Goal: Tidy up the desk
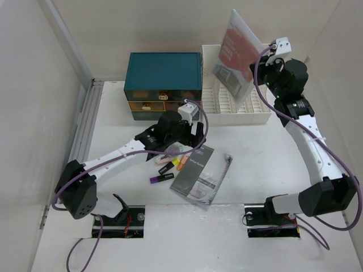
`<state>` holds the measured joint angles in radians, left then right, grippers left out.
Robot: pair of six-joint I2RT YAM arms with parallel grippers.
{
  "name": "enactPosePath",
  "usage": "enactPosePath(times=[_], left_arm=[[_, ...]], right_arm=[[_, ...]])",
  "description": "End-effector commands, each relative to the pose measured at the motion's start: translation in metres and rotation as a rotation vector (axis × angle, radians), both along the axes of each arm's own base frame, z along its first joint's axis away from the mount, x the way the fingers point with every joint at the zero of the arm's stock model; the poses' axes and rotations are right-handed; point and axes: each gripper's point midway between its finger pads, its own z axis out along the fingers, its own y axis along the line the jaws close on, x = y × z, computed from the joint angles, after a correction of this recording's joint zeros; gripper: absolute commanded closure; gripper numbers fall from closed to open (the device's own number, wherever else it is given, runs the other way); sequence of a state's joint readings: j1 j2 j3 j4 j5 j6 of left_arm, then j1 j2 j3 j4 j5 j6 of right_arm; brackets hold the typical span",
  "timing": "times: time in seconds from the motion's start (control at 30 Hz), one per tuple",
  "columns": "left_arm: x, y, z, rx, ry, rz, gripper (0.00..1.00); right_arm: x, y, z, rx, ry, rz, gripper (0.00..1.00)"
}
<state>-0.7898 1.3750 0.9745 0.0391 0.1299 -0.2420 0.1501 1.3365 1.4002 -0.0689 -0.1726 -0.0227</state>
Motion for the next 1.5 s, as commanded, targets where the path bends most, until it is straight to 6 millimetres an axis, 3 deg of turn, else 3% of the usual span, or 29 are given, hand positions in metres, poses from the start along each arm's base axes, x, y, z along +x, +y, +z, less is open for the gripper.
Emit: enactPosePath(times=[0.0, 0.03, 0.07, 0.13, 0.3, 0.43, 0.57, 0.83, 0.97, 1.47], left_arm=[[-0.002, 0.001, 0.022, -0.037, -0.053, -0.012, 0.14], [-0.002, 0.001, 0.026, -0.044, -0.061, -0.012, 0.14], [-0.002, 0.001, 0.026, -0.045, -0.061, -0.012, 0.14], [-0.004, 0.003, 0.028, -0.045, -0.061, -0.012, 0.14], [-0.003, 0.007, 0.030, -0.045, -0.073, 0.006, 0.14], [-0.001, 0.012, 0.029, -0.036, -0.082, 0.031, 0.14], [-0.002, 0.012, 0.027, -0.041, -0.076, 0.035, 0.14], [-0.001, 0.013, 0.027, -0.044, -0.072, 0.048, 0.14], [0.000, 0.015, 0.023, -0.034, -0.069, 0.056, 0.14], [0.003, 0.019, 0.021, -0.018, -0.072, 0.083, 0.14]], right_arm=[[-0.005, 0.010, 0.086, 0.081, -0.241, -0.020, 1.00], [-0.008, 0.014, 0.093, 0.095, -0.251, -0.016, 1.00], [0.001, 0.020, 0.082, 0.108, -0.220, -0.016, 1.00], [0.005, 0.026, 0.084, 0.135, -0.214, -0.035, 1.00], [0.018, 0.045, 0.066, 0.214, -0.145, -0.019, 1.00], [0.021, 0.041, 0.060, 0.251, -0.136, -0.122, 1.00], [0.021, 0.048, 0.043, 0.246, -0.123, -0.160, 1.00], [0.012, 0.064, 0.030, 0.317, -0.131, -0.283, 1.00], [0.013, 0.073, 0.003, 0.275, -0.147, -0.316, 1.00], [0.025, 0.077, -0.059, 0.118, -0.166, -0.375, 1.00]])
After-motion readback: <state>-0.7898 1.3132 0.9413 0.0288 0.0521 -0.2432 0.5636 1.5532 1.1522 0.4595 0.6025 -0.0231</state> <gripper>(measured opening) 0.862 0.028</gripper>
